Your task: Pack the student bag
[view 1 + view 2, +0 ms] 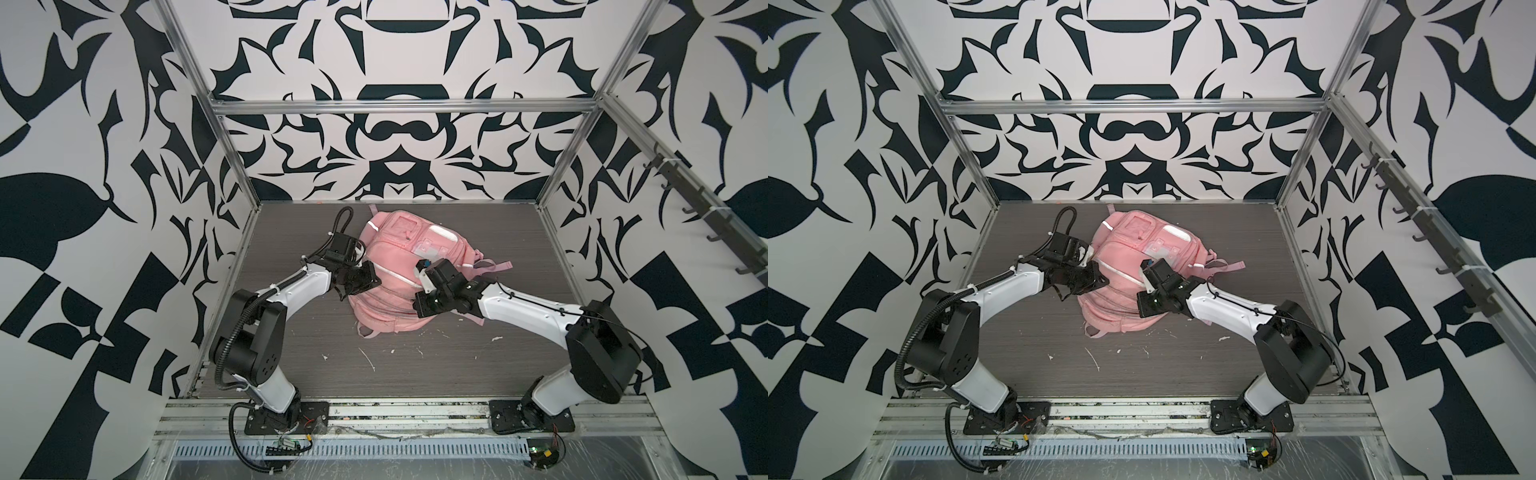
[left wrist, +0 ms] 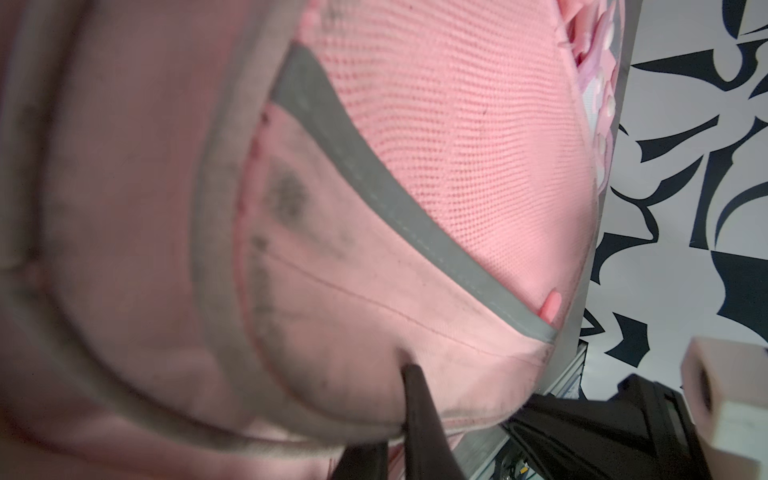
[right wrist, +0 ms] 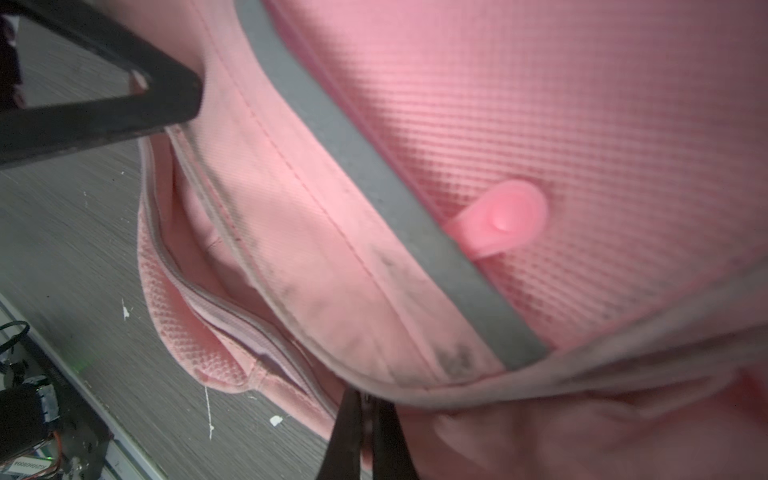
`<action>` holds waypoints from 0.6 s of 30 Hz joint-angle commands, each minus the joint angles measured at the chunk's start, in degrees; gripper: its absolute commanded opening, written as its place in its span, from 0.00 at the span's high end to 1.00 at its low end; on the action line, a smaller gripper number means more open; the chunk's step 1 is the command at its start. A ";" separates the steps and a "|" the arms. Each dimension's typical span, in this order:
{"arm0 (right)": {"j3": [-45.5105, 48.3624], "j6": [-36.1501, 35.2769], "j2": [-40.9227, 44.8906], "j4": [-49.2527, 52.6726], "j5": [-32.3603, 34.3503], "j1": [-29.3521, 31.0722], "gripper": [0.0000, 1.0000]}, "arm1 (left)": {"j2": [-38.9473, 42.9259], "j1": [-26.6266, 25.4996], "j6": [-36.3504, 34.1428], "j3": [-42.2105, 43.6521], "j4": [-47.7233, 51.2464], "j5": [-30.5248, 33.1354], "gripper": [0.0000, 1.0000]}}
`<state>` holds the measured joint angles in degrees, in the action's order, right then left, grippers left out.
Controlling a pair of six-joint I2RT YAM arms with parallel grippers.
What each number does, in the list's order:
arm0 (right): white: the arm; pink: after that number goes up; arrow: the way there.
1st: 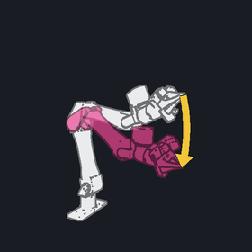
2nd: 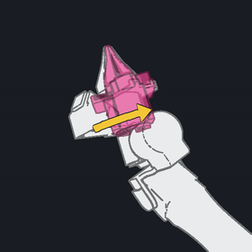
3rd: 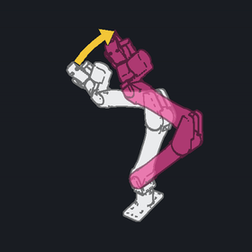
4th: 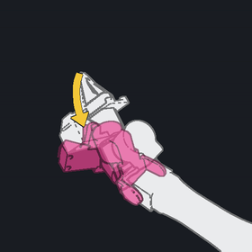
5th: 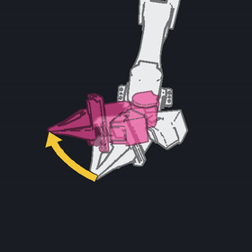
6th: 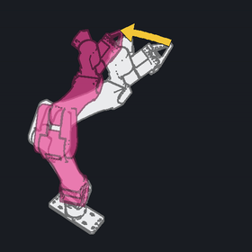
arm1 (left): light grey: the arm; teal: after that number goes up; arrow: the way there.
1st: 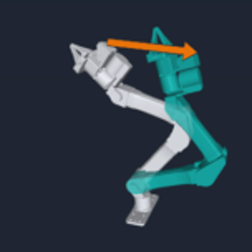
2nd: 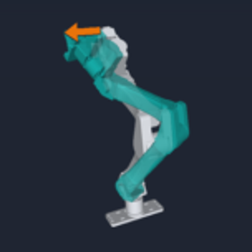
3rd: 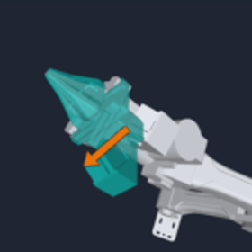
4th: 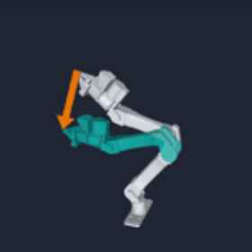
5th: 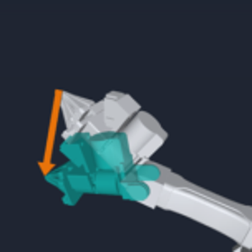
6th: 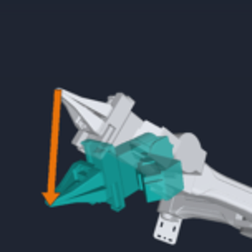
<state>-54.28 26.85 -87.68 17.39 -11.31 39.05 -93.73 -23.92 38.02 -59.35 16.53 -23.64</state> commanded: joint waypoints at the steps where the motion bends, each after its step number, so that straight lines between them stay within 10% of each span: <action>1: 1.62 -0.30 2.69 3.02 2.83 -6.65 1.00 | -0.37 0.94 -1.86 -0.57 1.86 2.15 0.93; 18: -3.55 -0.40 -3.44 1.38 1.93 -11.96 1.00 | 0.27 0.46 -1.23 1.14 1.22 1.17 0.92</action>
<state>-55.66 26.59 -91.20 19.07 -14.76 29.23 -93.91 -23.97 37.95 -59.24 15.73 -24.08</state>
